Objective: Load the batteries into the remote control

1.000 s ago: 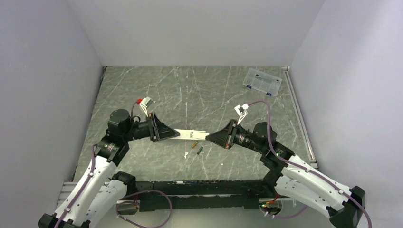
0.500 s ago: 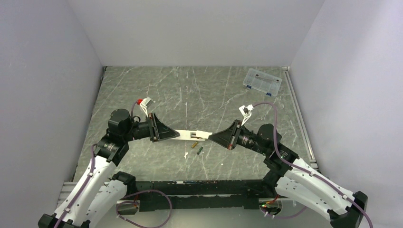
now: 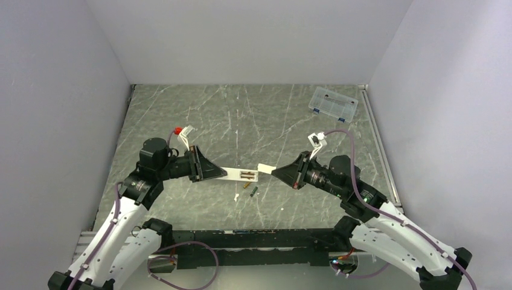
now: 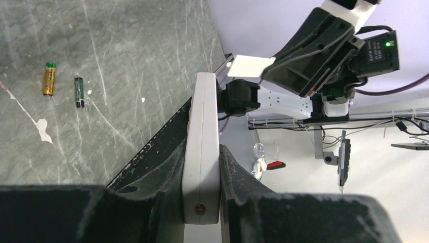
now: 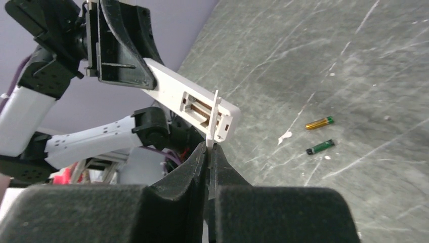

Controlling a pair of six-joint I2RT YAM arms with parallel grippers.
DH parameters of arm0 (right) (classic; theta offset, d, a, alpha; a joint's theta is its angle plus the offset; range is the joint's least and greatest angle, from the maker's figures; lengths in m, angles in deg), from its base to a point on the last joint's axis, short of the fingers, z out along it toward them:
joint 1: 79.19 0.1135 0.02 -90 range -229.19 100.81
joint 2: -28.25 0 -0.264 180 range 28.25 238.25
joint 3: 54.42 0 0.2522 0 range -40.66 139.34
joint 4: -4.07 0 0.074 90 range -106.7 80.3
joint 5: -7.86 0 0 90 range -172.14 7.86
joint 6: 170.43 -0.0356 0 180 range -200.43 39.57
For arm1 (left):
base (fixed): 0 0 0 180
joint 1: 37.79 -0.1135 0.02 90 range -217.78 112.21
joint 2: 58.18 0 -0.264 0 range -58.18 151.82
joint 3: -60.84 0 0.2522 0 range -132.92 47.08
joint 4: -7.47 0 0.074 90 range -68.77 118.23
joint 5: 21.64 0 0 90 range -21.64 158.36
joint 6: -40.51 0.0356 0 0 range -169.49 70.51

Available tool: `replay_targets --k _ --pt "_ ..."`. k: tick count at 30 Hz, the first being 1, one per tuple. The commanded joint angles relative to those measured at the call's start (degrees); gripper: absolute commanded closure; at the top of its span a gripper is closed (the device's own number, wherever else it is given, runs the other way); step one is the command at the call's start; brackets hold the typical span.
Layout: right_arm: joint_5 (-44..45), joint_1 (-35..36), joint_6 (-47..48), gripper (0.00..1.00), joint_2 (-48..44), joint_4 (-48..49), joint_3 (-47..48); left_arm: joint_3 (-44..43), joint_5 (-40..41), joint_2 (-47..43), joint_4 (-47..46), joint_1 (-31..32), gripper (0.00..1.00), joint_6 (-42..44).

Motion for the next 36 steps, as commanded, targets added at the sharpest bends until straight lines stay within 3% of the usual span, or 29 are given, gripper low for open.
replay_targets --k 1,7,12,21,36 --pt "5.25 -0.14 5.29 1.0 -0.23 -6.25 4.68 -2.41 -1.07 0.93 0.51 0.18 1.0 2.76" --pt "8.13 -1.76 8.78 1.0 2.11 -10.73 6.78 -3.25 -1.44 2.69 3.54 0.18 1.0 5.34" --pt "5.05 -6.98 9.31 1.0 3.93 -10.12 5.42 -3.39 -1.19 2.52 5.1 0.18 1.0 6.29" --pt "-4.61 -16.0 7.39 1.0 11.13 -2.92 1.04 -2.9 -1.81 1.61 5.07 0.18 1.0 6.28" --pt "-1.62 -23.04 -3.02 1.0 19.71 9.57 -7.22 -1.8 -1.59 0.2 4.3 0.18 1.0 5.52"
